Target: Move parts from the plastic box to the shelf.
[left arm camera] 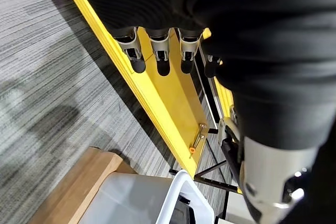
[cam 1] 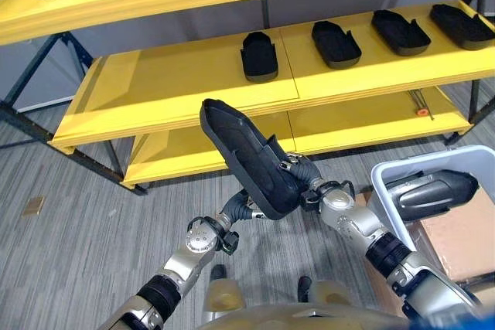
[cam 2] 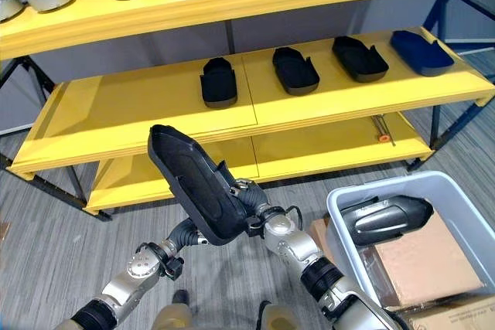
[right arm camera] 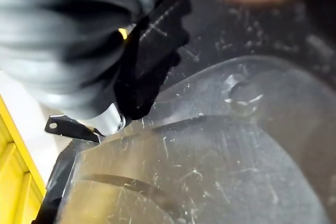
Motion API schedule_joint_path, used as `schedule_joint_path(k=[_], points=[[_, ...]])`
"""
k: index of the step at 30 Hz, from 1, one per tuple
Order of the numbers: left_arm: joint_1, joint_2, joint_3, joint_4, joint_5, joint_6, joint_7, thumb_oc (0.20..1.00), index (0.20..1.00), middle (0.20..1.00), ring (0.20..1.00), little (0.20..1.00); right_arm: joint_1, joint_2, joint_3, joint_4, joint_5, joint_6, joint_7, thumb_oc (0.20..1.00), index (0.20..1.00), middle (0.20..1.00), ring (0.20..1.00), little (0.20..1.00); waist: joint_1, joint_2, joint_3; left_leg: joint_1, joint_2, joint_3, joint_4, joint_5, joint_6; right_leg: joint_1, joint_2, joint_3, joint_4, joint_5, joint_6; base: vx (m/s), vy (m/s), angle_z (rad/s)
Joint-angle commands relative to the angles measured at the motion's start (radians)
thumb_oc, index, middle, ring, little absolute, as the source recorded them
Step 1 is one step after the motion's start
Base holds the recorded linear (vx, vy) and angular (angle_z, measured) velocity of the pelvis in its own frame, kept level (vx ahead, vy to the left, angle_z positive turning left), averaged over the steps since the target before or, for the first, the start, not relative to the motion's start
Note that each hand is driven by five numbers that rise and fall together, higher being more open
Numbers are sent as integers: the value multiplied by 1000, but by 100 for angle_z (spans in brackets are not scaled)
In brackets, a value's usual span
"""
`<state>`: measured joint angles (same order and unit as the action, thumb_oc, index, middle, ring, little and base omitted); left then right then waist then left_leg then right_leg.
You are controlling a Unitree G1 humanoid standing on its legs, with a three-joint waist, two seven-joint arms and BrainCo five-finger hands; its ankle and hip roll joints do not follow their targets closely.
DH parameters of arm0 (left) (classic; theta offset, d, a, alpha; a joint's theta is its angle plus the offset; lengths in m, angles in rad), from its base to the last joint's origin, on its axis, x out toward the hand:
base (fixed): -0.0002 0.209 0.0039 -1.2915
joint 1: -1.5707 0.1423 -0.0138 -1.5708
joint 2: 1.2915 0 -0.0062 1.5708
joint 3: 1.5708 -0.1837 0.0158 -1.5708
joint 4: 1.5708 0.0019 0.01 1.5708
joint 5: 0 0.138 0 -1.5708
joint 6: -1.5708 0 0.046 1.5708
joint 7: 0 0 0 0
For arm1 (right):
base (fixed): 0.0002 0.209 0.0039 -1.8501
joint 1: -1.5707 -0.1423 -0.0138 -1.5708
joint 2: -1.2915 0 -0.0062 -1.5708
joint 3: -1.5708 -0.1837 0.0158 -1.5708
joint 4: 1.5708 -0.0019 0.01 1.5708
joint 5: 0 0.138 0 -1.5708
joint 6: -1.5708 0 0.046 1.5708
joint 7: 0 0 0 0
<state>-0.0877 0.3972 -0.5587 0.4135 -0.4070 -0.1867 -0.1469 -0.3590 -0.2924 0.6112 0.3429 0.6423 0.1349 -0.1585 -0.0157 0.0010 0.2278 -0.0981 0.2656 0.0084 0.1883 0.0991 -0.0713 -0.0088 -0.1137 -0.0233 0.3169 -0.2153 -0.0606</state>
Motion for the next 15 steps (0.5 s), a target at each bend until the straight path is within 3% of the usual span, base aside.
schedule_joint_path(k=[1,2,5,7,11,15], points=[[40,-8,63,-73,-53,-47,17,1000,1000,1000,1000,1000,-40,11,-6,-118,24,-24,54,200,200,200,200,200,-5,32,-52,69,4,60,-70,137,-10,36,-4,-147,-8,54,24,92,742,-31],[44,-15,65,-68,-47,-39,-2,1000,1000,1000,1000,1000,12,-10,-22,-129,35,-31,68,200,200,200,200,200,-11,49,-54,80,-34,63,-75,108,-10,53,-25,-147,-22,62,32,102,704,-4],[50,-11,55,-74,-24,-41,-6,1000,1000,1000,1000,1000,32,-16,-30,-131,32,-49,66,200,200,200,200,200,-7,56,-61,97,-82,60,-99,48,0,66,-38,-131,-63,92,55,55,387,49],[56,11,46,-75,37,-62,5,1000,1000,1000,1000,1000,39,0,-26,-131,33,-69,46,200,200,200,200,200,3,58,-75,138,-139,56,-152,-21,18,74,-59,-111,-138,150,93,50,376,19],[81,49,56,-95,54,-81,25,1000,1000,1000,1000,1000,15,25,-25,-136,34,-70,36,200,200,200,200,200,29,45,-94,168,-181,72,-185,-55,52,75,-94,-104,-232,229,144,38,259,2],[108,62,83,-95,67,-118,27,1000,1000,1000,1000,1000,-4,32,-46,-169,36,-58,23,200,200,200,200,200,60,24,-100,153,-215,107,-152,-92,89,72,-119,-131,-241,253,166,-24,228,-9]])
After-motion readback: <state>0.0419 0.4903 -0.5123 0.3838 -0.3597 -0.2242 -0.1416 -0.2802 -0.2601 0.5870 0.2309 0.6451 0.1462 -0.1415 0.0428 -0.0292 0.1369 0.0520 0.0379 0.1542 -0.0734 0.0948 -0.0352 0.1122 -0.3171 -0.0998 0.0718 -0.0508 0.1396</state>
